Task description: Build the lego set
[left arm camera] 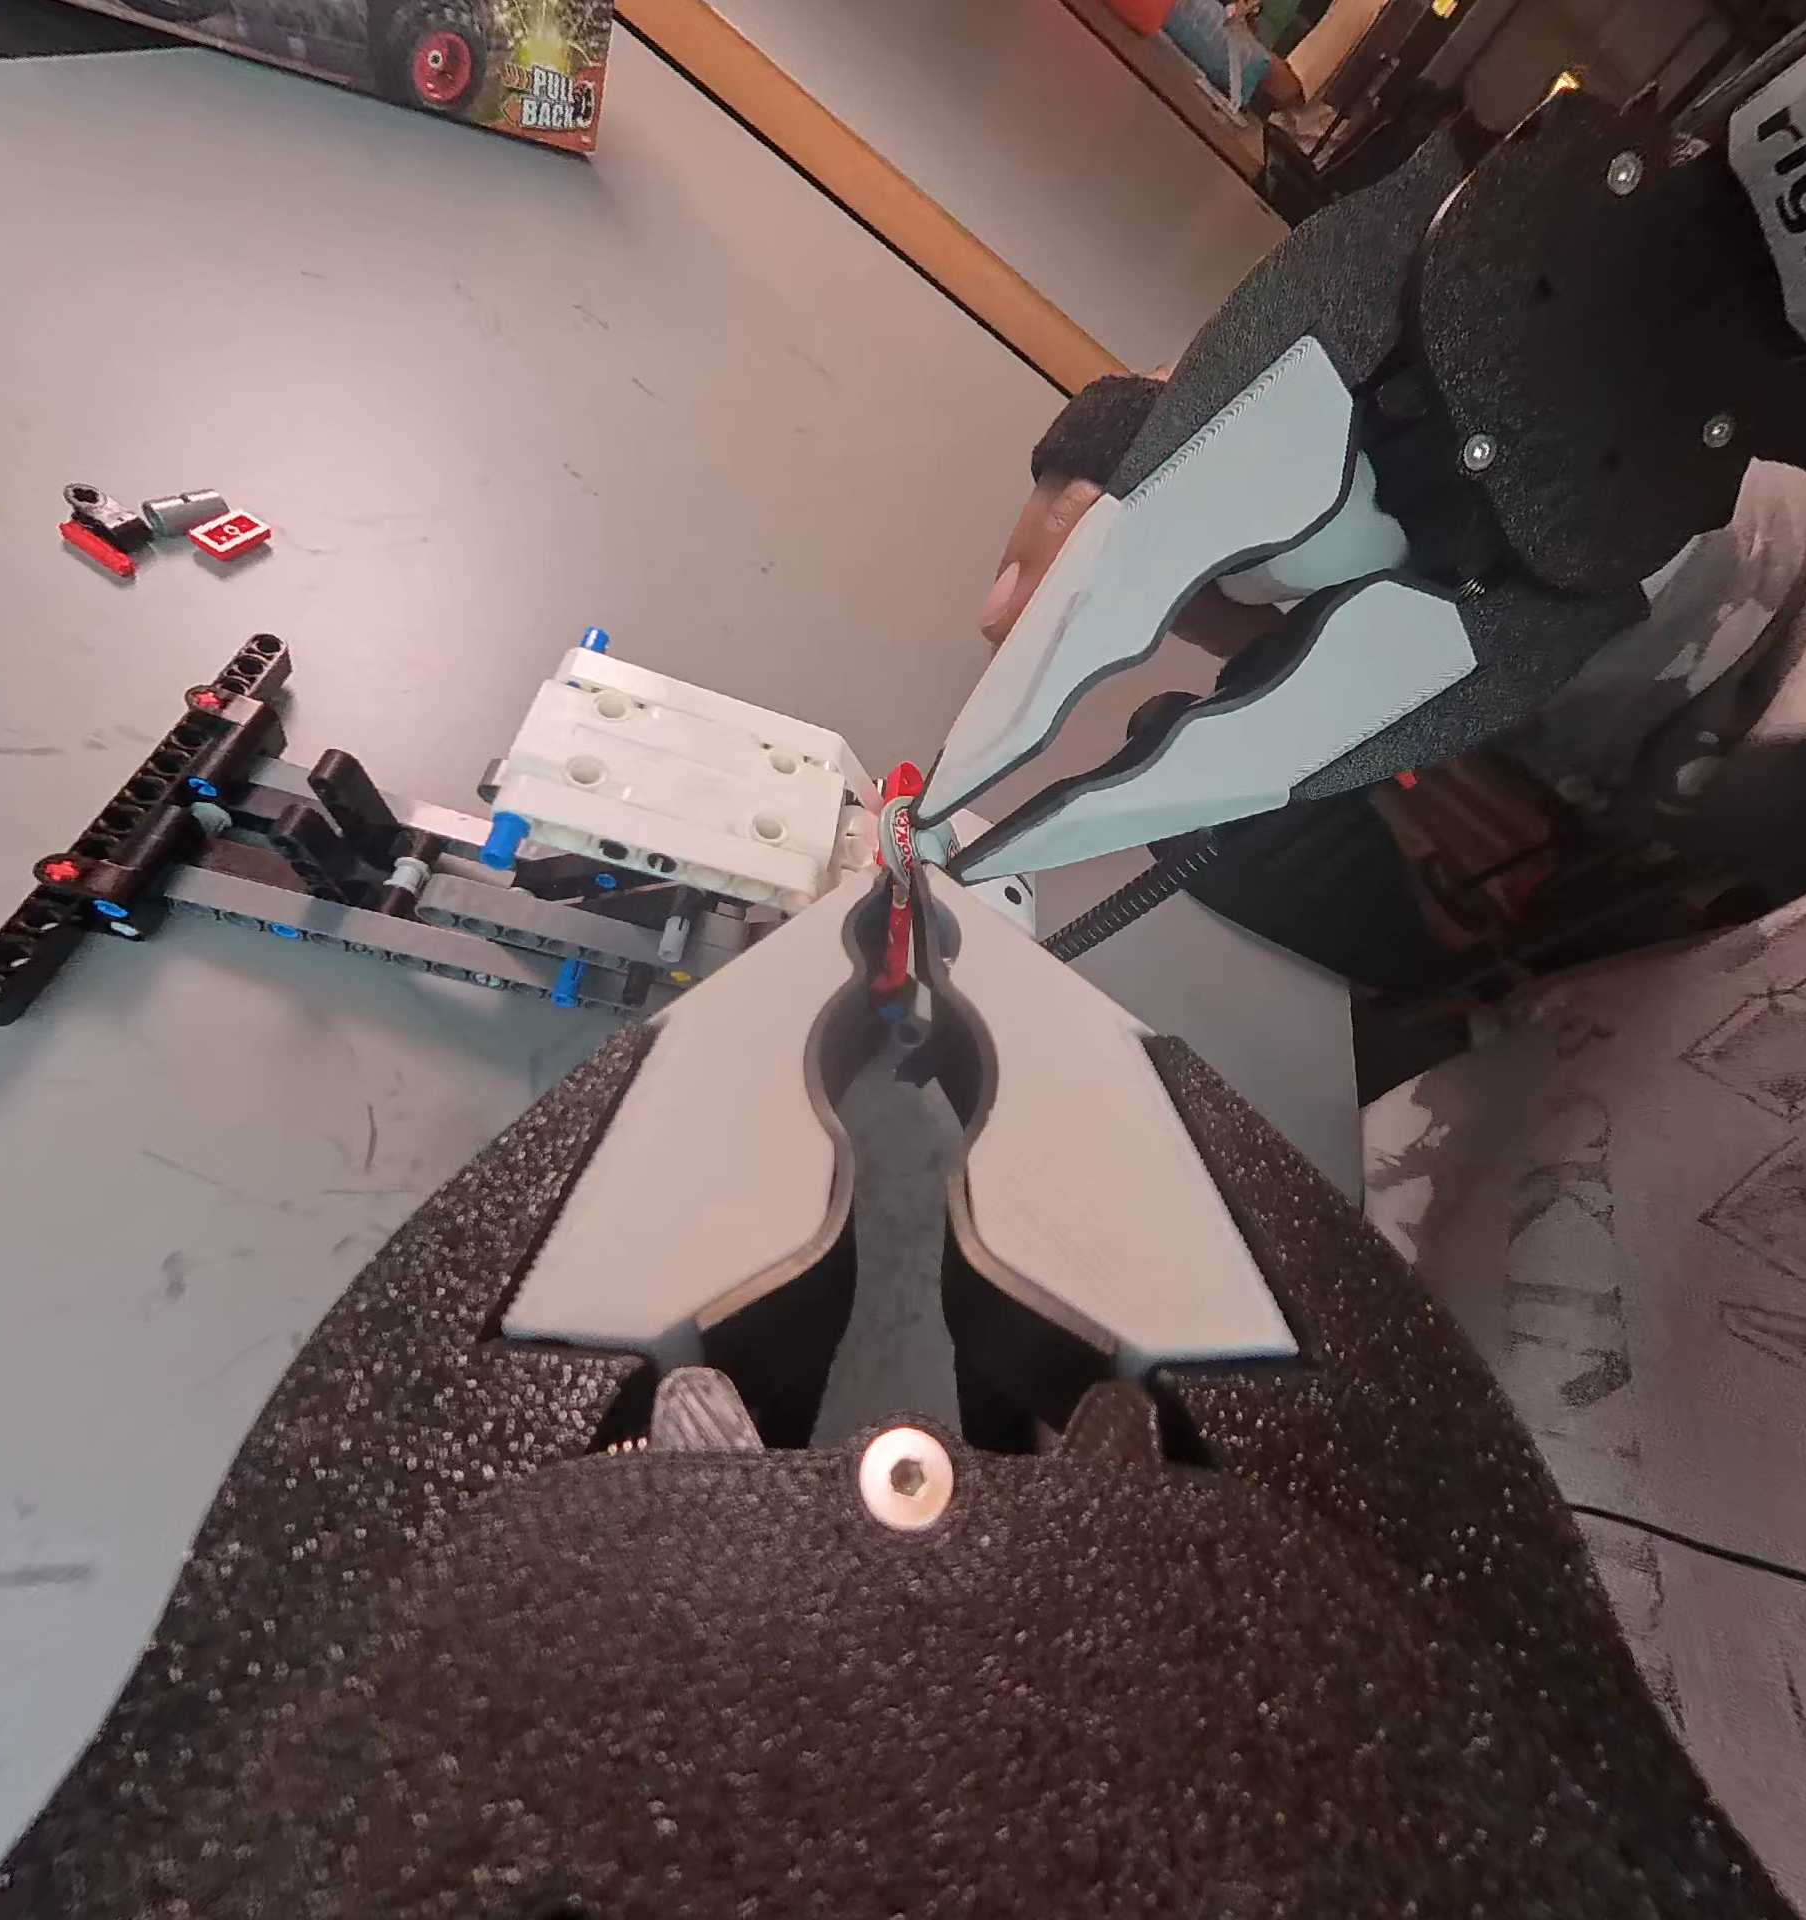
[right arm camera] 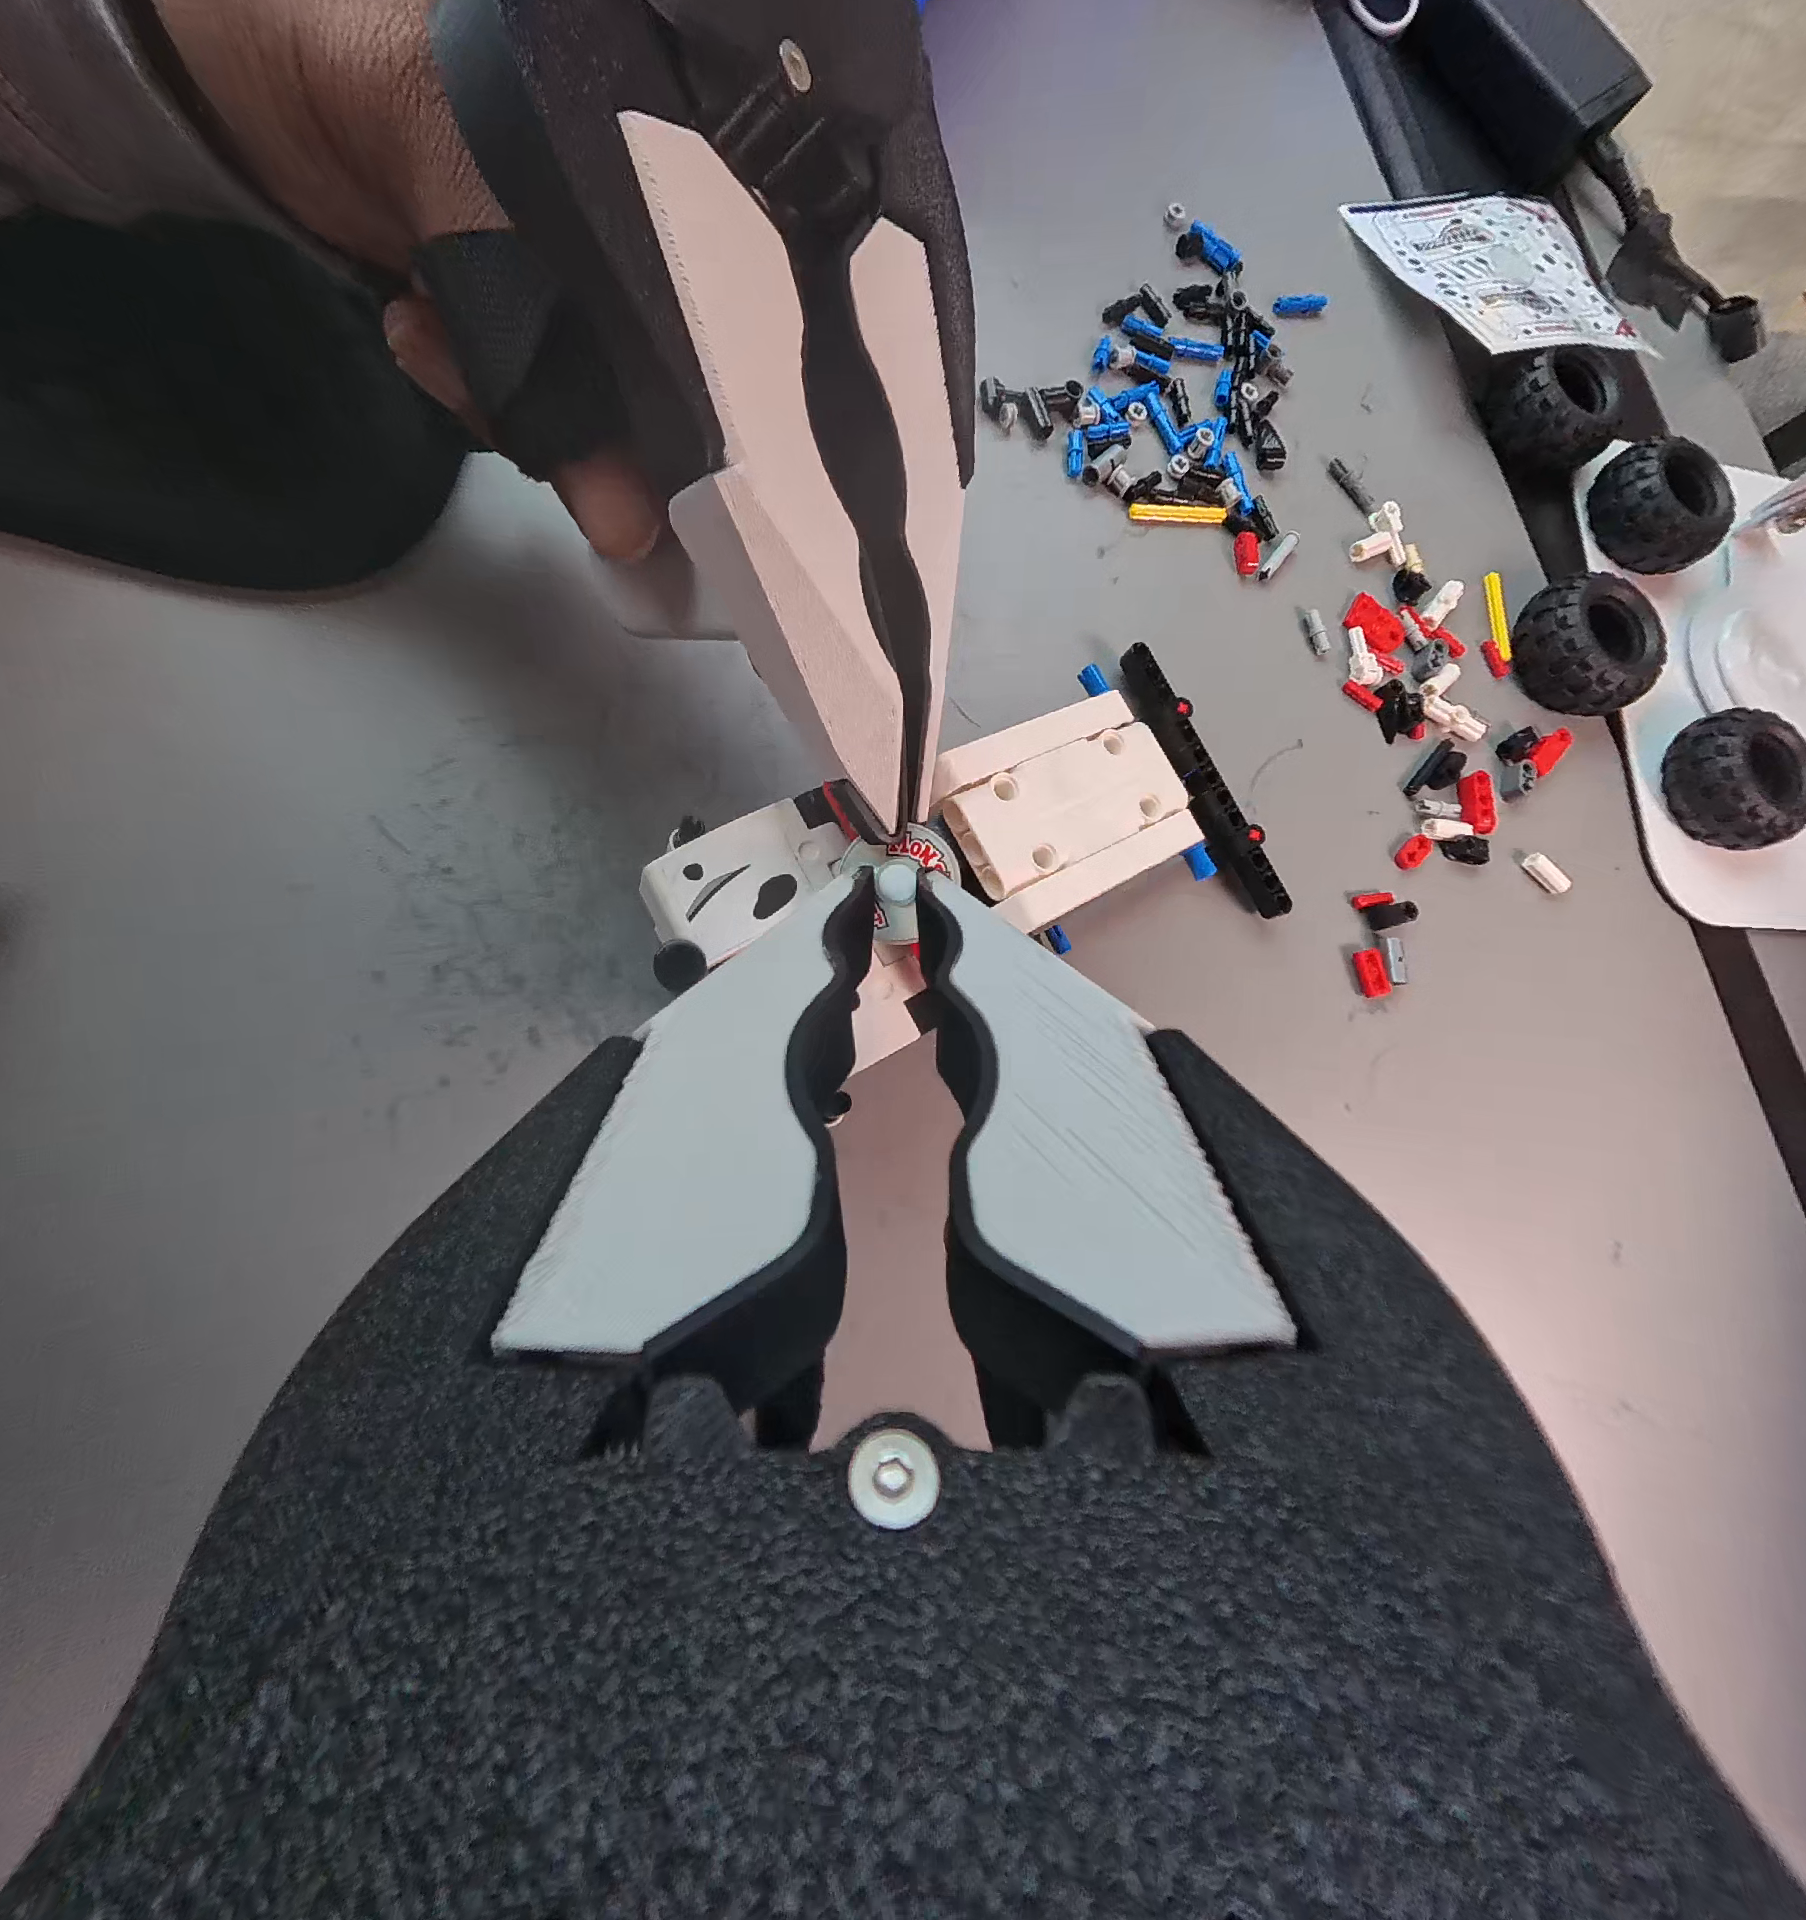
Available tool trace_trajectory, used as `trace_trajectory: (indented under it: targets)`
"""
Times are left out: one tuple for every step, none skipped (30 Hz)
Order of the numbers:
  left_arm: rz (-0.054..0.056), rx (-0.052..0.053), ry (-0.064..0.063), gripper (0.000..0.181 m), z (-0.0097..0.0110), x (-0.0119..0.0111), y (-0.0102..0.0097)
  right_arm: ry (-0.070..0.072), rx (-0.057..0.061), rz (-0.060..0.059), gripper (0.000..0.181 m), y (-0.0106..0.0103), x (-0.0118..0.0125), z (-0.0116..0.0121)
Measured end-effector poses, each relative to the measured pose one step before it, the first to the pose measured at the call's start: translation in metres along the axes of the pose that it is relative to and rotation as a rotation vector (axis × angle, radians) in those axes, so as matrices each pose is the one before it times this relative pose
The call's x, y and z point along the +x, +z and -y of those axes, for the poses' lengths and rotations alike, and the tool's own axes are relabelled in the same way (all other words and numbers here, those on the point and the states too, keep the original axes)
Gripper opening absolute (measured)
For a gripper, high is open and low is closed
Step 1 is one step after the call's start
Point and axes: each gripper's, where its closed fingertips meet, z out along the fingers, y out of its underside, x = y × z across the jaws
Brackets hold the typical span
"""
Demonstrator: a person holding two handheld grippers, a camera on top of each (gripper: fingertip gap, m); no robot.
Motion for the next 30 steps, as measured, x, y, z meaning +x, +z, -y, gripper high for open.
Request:
trace_trajectory:
  targets:
    - [0.0012, -0.0012, 0.0005, 0.003, -0.00022, 0.00001, -0.00019, 0.0012, -0.0030, -0.0026, 0.008, 0.00026, 0.00010, -0.00002]
    - [-0.0017, -0.0006, -0.0004, 0.003, -0.00012, 0.00016, -0.00024, 0.0092, 0.0011, -0.0036, 0.008, 0.00006, -0.00012, -0.00002]
    - [-0.0036, 0.0028, -0.0031, 0.003, 0.00012, 0.00024, 0.00008, 0.0143, -0.0014, -0.0025, 0.008, -0.00007, -0.00020, -0.00017]
    - [-0.0059, 0.0041, -0.0051, 0.003, 0.00035, 0.00006, -0.00002, 0.0133, -0.0053, 0.0003, 0.008, -0.00016, 0.00004, -0.00028]
    - [-0.0040, 0.0036, -0.0054, 0.004, 0.00079, -0.00062, -0.00037, 0.0052, -0.0038, 0.0012, 0.008, 0.00004, 0.00019, -0.00001]
    - [0.0066, 0.0076, -0.0074, 0.004, 0.00189, -0.00221, -0.00091, -0.0029, 0.0015, -0.0030, 0.008, 0.00026, 0.00045, 0.00028]
    - [0.0102, 0.0144, -0.0044, 0.005, 0.00304, -0.00223, -0.00102, -0.0038, 0.0038, -0.0061, 0.008, 0.00055, 0.00088, 0.00017]
    - [0.0091, 0.0125, 0.0007, 0.006, 0.00277, -0.00147, -0.00072, -0.0033, 0.0029, -0.0047, 0.008, 0.00030, 0.00047, 0.00021]
    - [0.0076, 0.0005, 0.0076, 0.005, 0.00070, -0.00078, 0.00033, -0.0037, 0.0011, -0.0032, 0.008, 0.00015, 0.00002, 0.00032]
    - [0.0083, -0.0022, 0.0119, 0.005, 0.00018, -0.00049, 0.00070, -0.0072, -0.0006, -0.0065, 0.008, 0.00004, 0.00033, -0.00005]
    - [0.0100, -0.0003, 0.0117, 0.005, 0.00038, -0.00029, 0.00060, -0.0076, -0.0020, -0.0069, 0.007, -0.00006, 0.00042, -0.00023]
    - [0.0123, -0.0003, 0.0134, 0.004, 0.00026, -0.00049, 0.00055, -0.0084, -0.0005, -0.0064, 0.007, -0.00003, 0.00028, -0.00003]
    - [0.0179, -0.0005, 0.0179, 0.002, 0.00006, -0.00097, 0.00048, -0.0091, 0.0020, -0.0060, 0.007, 0.00012, 0.00038, 0.00011]
    - [0.0196, 0.0000, 0.0220, 0.002, -0.00001, -0.00054, 0.00051, -0.0055, 0.0034, -0.0042, 0.007, 0.00018, 0.00017, 0.00002]
    - [0.0213, -0.0009, 0.0253, 0.002, 0.00006, 0.00010, 0.00041, -0.0017, 0.0042, -0.0017, 0.007, -0.00009, 0.00008, -0.00012]
    - [0.0253, -0.0019, 0.0326, 0.002, 0.00003, 0.00001, 0.00001, 0.0015, 0.0059, 0.0008, 0.007, -0.00015, 0.00000, 0.00002]
    - [0.0265, -0.0022, 0.0345, 0.003, 0.00013, -0.00009, -0.00014, 0.0050, 0.0067, 0.0009, 0.007, -0.00005, -0.00010, -0.00001]
    - [0.0244, -0.0009, 0.0285, 0.003, 0.00018, -0.00029, -0.00025, 0.0004, 0.0057, -0.0017, 0.007, 0.00000, 0.00008, 0.00017]
    - [0.0210, 0.0010, 0.0208, 0.004, 0.00024, -0.00036, -0.00035, -0.0020, 0.0032, -0.0028, 0.007, 0.00000, -0.00003, 0.00003]
    - [0.0134, 0.0021, 0.0114, 0.004, -0.00022, -0.00022, -0.00039, -0.0050, 0.0005, -0.0029, 0.007, -0.00006, 0.00006, 0.00028]
    - [0.0029, 0.0020, -0.0010, 0.004, -0.00037, 0.00023, -0.00045, -0.0071, 0.0012, -0.0054, 0.009, -0.00009, 0.00053, 0.00032]
    - [-0.0047, 0.0016, -0.0115, 0.004, -0.00051, 0.00036, -0.00055, -0.0081, 0.0003, -0.0084, 0.014, -0.00046, 0.00189, 0.00040]
    - [-0.0075, 0.0026, -0.0147, 0.004, -0.00029, 0.00038, -0.00045, -0.0056, -0.0011, 0.0062, 0.017, -0.00083, 0.00015, 0.00030]
    - [-0.0058, 0.0040, -0.0110, 0.004, -0.00013, 0.00019, -0.00030, 0.0002, 0.0037, 0.0214, 0.017, -0.00104, -0.00231, 0.00161]
    - [-0.0033, 0.0055, -0.0060, 0.005, -0.00002, 0.00011, -0.00031, 0.0016, 0.0148, 0.0223, 0.017, -0.00107, -0.00322, 0.00358]
    - [-0.0048, 0.0084, -0.0043, 0.006, 0.00038, 0.00021, -0.00036, 0.0002, 0.0119, 0.0181, 0.017, -0.00055, -0.00286, 0.00338]
    - [-0.0142, 0.0132, -0.0069, 0.010, 0.00135, 0.00124, -0.00125, -0.0047, 0.0024, 0.0084, 0.017, 0.00035, -0.00133, 0.00196]
    - [-0.0153, 0.0146, -0.0142, 0.010, 0.00200, 0.00100, -0.00194, -0.0112, -0.0023, -0.0032, 0.017, 0.00087, 0.00086, 0.00078]
    - [-0.0088, 0.0117, -0.0145, 0.010, 0.00182, -0.00020, -0.00232, -0.0126, -0.0115, -0.0032, 0.017, 0.00139, 0.00145, -0.00101]
    - [-0.0025, 0.0057, -0.0085, 0.010, 0.00092, -0.00119, -0.00226, -0.0077, -0.0133, 0.0038, 0.017, 0.00158, 0.00077, -0.00164]
